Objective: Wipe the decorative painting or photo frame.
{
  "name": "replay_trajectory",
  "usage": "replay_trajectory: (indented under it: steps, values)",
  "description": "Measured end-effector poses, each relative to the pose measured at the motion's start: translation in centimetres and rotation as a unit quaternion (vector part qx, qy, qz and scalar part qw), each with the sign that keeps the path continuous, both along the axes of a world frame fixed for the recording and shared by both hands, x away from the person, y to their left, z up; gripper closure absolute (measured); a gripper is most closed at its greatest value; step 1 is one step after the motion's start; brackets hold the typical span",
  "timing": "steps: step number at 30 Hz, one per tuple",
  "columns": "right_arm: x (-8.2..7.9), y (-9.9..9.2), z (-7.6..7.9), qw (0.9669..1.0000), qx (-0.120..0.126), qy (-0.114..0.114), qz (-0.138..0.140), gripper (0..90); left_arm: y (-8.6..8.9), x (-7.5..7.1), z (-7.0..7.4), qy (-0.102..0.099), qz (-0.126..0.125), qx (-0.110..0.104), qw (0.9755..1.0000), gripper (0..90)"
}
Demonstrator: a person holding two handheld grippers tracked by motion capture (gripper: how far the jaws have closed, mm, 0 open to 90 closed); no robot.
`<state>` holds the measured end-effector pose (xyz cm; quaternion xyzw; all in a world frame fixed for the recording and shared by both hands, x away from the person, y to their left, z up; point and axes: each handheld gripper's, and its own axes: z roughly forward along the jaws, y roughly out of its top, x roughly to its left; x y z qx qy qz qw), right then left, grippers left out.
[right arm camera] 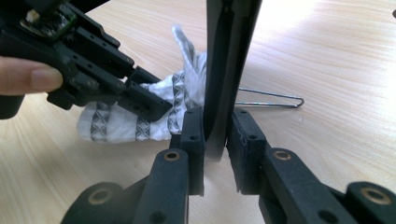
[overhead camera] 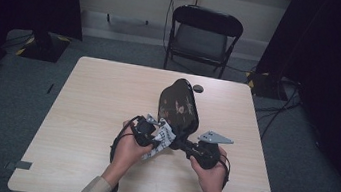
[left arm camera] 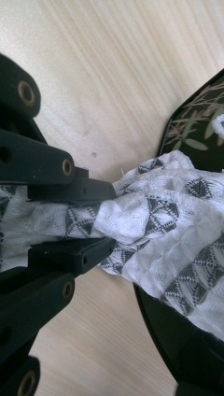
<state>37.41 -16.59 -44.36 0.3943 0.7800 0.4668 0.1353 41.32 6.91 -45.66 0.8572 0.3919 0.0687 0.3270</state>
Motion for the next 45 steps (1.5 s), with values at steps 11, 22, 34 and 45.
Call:
replay_trajectory:
  steps: [11, 22, 34, 45]
  values:
    - [-0.1, 0.0, 0.1, 1.0, -0.002, -0.003, 0.002, 77.0, 0.3, -0.3, -0.9, 0.016, -0.009, 0.023, 0.9996, 73.8]
    - [-0.1, 0.0, 0.0, 1.0, -0.002, -0.004, 0.003, 77.0, 2.2, -0.8, 1.0, 0.01, -0.002, 0.01, 0.9999, 73.9]
    - [0.0, -0.2, 0.0, 1.0, 0.004, 0.0, -0.002, 78.0, 2.5, -0.5, 9.2, -0.059, -0.002, -0.052, 0.9969, 73.8]
    - [0.0, -0.2, 0.0, 1.0, 0.003, 0.0, -0.004, 78.0, -0.4, -0.2, 15.6, -0.116, -0.024, -0.077, 0.99, 73.8]
